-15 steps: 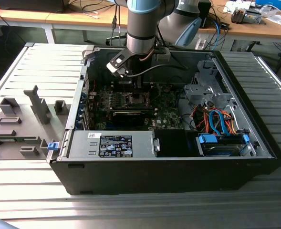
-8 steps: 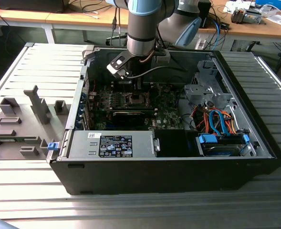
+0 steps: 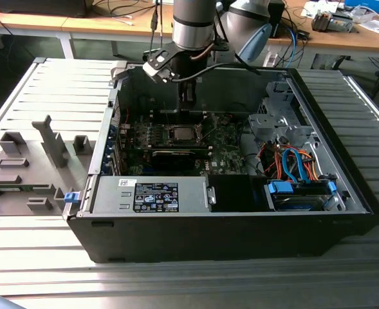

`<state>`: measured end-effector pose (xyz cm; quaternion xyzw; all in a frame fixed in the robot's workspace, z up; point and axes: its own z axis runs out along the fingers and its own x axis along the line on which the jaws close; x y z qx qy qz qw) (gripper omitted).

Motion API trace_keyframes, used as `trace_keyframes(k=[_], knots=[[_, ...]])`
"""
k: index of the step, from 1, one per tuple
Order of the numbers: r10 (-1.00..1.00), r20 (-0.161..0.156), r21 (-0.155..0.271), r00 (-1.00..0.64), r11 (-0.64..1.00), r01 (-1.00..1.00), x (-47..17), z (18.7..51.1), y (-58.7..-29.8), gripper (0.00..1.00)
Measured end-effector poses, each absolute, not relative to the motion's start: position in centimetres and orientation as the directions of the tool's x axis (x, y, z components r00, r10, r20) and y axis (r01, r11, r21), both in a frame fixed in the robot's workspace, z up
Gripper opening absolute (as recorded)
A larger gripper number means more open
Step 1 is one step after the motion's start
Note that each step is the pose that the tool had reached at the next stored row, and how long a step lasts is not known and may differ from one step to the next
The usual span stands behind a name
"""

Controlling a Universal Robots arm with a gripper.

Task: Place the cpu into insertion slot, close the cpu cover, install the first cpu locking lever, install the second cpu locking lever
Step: 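Place the cpu into insertion slot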

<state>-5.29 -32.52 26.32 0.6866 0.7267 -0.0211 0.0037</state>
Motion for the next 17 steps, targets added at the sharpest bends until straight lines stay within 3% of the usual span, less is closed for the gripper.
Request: trace_keyframes(k=[17], knots=[[0.998,-0.034,-0.026,-0.057,0.056,0.998,-5.3,29.4,-32.5,0.11]])
